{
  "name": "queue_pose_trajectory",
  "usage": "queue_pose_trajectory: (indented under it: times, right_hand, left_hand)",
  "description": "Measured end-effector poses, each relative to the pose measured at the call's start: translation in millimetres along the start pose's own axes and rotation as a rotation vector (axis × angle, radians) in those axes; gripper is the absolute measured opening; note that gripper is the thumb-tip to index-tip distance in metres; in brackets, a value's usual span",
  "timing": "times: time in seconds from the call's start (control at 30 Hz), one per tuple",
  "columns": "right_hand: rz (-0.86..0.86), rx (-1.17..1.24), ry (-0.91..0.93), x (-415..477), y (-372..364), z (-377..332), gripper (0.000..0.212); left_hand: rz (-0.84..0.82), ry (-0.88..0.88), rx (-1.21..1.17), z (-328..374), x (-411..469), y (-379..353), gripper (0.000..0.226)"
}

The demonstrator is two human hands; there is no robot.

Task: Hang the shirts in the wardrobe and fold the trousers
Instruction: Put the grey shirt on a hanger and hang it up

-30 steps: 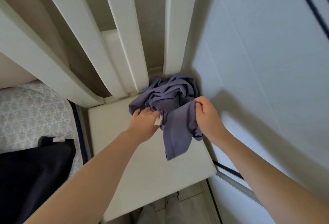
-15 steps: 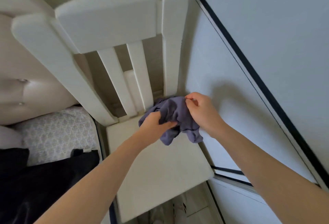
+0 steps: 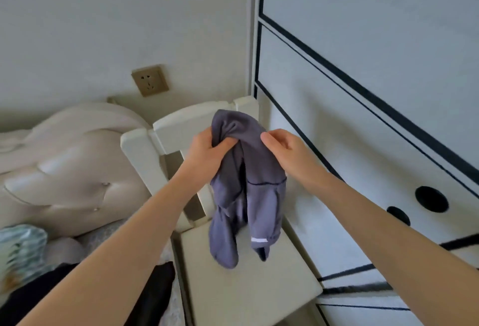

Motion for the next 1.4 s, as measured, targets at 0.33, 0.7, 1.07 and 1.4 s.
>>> queue_pose_trajectory:
  times: [0.33,0.7,1.07,1.4]
  right_hand:
    - [-0.257,-0.205,-0.1,-65,-2,-16,0.019]
    - [0.14,-0.142,-0.023,-82,55,-73,0.023]
    - [0.312,0.191,0.092,-113,92,-140,0.025]
    - [0.425,0.302,0.166,-130,109,-135,0.029]
  left_hand:
    - [0.181,-0.097,-0.107,106,-6,36,0.012]
    - [0.281,-0.093,-0.051,143,3,61,0.022]
    - [-0.224,-0.154,0.562,121,-20,7,0.041]
    - [-0.997,-0.113,0.6,70,-83,-40,0.083]
Point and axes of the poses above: each hand's wrist, its own x-axis towards the middle knuckle, its own y-axis out of the back of the hand, z = x × y, the point moved 2 cm from there along x, towards the middle knuckle, and after that the axes turned 5 degrees about z, right-handed, at the moved point
